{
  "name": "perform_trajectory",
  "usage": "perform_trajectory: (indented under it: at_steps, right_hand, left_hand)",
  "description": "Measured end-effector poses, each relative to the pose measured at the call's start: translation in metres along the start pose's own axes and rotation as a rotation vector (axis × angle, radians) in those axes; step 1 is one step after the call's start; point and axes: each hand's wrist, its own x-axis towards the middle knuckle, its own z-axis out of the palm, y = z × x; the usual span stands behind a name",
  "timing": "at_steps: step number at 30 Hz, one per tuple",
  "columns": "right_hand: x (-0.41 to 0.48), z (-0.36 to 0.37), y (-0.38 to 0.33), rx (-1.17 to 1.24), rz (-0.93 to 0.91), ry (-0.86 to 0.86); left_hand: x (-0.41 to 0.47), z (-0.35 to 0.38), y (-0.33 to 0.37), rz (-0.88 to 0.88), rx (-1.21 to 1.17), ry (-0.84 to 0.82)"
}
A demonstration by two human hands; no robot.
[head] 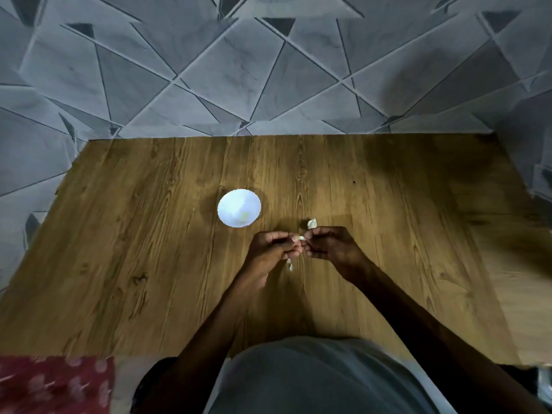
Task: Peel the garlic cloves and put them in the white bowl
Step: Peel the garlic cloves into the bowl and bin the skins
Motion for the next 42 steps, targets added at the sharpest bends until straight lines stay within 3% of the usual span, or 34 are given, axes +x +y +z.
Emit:
perform_trajectory:
  at_steps: [3, 6, 12, 21, 42]
  right_hand:
    - [0.001, -0.001, 0.000, -0.316, -0.212, 0.036]
    - [0.002, -0.003, -0.001, -0.460, -0.357, -0.004]
    - [0.004, -0.007, -0.011, -0.560, -0.366, -0.119]
    - [0.008, 0.000, -0.011, -0.727, -0.466, -0.077]
    - [0.002, 0.011, -0.002, -0.725, -0.600, 0.060]
  left_hand:
    - [-0.002, 0.000, 0.000, -0.036, -0.029, 0.020]
    - [-0.002, -0.003, 0.001, -0.054, -0.017, 0.009]
    - [-0.006, -0.007, 0.006, -0.056, 0.001, -0.040]
    - [-0.003, -0.010, 0.004, -0.139, -0.108, -0.043]
    - [-0.004, -0.007, 0.007, -0.242, -0.315, -0.010]
